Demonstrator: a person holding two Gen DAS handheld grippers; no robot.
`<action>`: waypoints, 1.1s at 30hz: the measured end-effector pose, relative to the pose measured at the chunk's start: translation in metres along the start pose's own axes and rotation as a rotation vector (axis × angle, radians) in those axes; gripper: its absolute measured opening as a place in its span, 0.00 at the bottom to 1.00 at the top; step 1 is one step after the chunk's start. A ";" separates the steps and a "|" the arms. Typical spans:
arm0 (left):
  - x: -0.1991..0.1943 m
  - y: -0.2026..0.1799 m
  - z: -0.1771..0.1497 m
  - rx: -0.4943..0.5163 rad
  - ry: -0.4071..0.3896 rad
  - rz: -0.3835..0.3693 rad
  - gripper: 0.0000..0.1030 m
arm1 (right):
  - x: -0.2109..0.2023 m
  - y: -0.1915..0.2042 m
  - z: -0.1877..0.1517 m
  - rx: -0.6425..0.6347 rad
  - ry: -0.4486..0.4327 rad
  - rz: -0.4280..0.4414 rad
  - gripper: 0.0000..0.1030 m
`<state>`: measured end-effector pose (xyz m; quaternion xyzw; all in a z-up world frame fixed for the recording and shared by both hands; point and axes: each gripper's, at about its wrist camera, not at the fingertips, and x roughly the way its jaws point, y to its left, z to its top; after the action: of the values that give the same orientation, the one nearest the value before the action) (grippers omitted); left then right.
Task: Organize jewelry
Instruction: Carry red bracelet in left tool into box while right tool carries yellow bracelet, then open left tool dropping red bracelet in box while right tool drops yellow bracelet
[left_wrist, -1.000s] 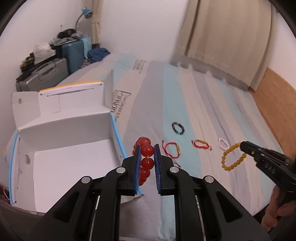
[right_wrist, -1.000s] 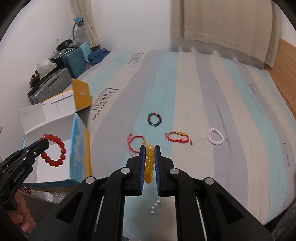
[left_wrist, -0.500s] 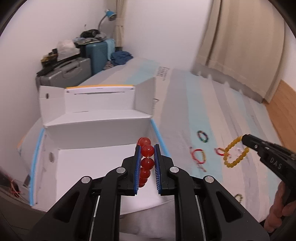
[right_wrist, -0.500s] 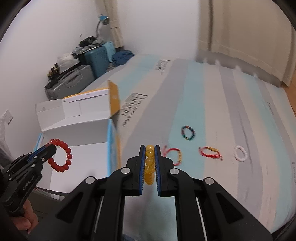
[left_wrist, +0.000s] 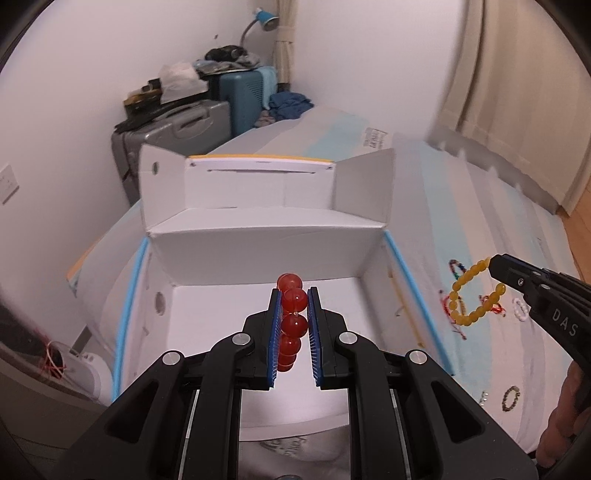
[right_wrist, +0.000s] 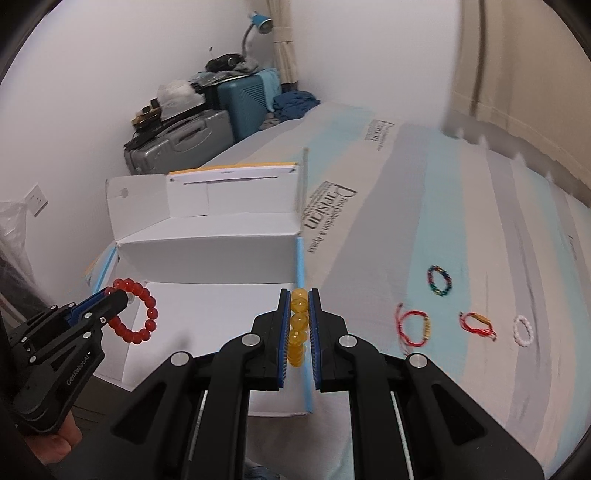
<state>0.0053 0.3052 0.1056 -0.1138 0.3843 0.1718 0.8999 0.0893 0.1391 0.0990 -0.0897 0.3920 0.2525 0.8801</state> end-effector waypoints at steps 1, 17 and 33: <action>0.002 0.004 0.000 -0.005 0.004 0.005 0.12 | 0.002 0.004 0.001 -0.006 0.002 0.002 0.09; 0.039 0.073 -0.013 -0.108 0.100 0.062 0.12 | 0.056 0.061 -0.005 -0.087 0.100 0.048 0.09; 0.096 0.087 -0.030 -0.138 0.238 0.053 0.12 | 0.128 0.066 -0.037 -0.094 0.279 0.038 0.09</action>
<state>0.0130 0.3959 0.0086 -0.1848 0.4787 0.2068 0.8331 0.1039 0.2300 -0.0172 -0.1578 0.4998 0.2723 0.8069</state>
